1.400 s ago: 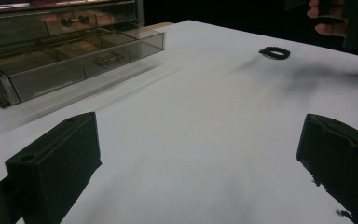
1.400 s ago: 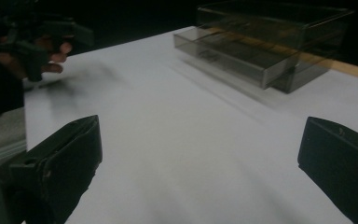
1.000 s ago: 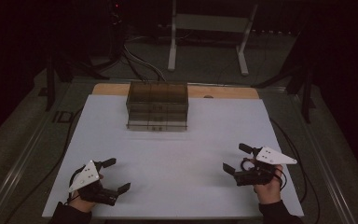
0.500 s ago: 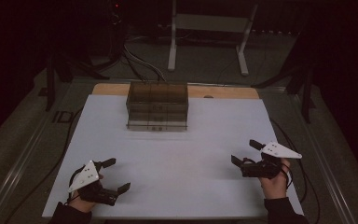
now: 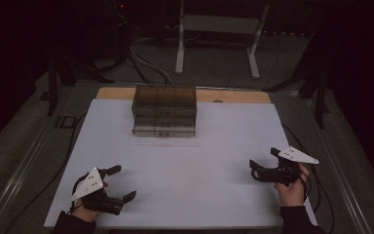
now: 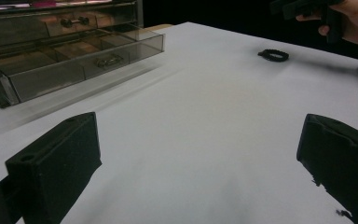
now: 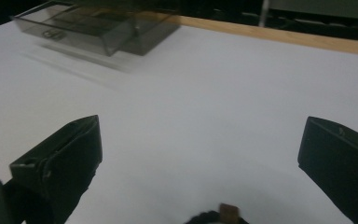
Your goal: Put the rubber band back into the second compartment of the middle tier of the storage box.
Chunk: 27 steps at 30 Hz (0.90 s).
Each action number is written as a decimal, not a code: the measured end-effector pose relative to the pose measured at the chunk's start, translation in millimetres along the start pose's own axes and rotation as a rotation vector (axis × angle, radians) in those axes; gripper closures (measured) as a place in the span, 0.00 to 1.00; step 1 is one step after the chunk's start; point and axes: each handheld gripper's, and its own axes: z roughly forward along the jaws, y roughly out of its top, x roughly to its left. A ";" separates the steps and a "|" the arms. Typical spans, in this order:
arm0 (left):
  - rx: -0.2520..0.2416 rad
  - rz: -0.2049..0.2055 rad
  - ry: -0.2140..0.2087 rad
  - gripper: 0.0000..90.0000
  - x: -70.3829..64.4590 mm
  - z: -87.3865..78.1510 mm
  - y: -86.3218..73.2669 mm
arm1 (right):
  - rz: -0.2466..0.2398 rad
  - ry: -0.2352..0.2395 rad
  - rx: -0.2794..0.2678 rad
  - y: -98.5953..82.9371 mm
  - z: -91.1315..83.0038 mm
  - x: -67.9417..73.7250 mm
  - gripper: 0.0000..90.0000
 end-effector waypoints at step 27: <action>0.003 -0.003 -0.003 0.00 -0.3 0.6 -0.3 | 0.070 -0.171 0.238 -20.5 3.5 -17.4 0.53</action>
